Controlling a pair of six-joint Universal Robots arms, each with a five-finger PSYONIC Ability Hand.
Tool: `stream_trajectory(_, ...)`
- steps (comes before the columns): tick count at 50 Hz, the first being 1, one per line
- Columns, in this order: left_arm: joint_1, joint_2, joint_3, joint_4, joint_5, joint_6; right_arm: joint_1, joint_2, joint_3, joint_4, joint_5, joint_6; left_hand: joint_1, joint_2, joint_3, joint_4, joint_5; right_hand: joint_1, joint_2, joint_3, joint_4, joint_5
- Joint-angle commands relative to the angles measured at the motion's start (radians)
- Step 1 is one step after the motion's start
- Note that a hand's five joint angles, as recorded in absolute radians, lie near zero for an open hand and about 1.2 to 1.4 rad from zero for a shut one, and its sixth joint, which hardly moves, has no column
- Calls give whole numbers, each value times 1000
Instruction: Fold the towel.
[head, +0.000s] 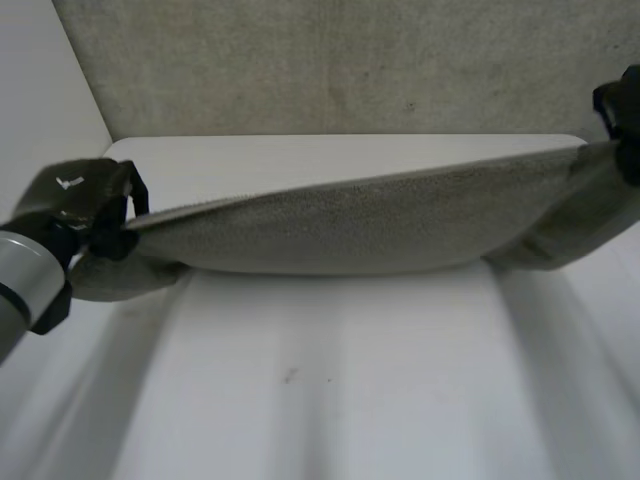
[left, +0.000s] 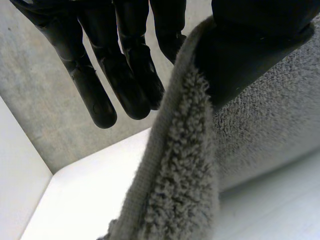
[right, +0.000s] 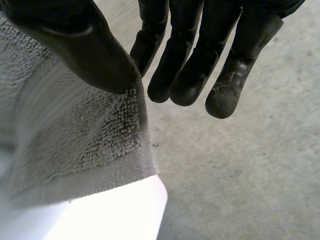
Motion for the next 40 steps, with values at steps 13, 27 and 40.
stream_trajectory(13, 1, -207, 276, -227, 6, 205, 8, 253, -187, 156, -11, 11, 191, 178, 180, 178, 184, 49, 63, 54, 53, 47)
stream_trajectory(27, -26, -668, 982, -161, 4, 247, 65, 707, -758, -32, -1, 23, 191, 178, 180, 178, 184, 49, 63, 54, 53, 47)
stream_trajectory(40, -20, -551, 1122, 109, 2, -86, 68, 512, -810, -302, -11, 264, 191, 178, 180, 178, 184, 49, 63, 54, 53, 47)
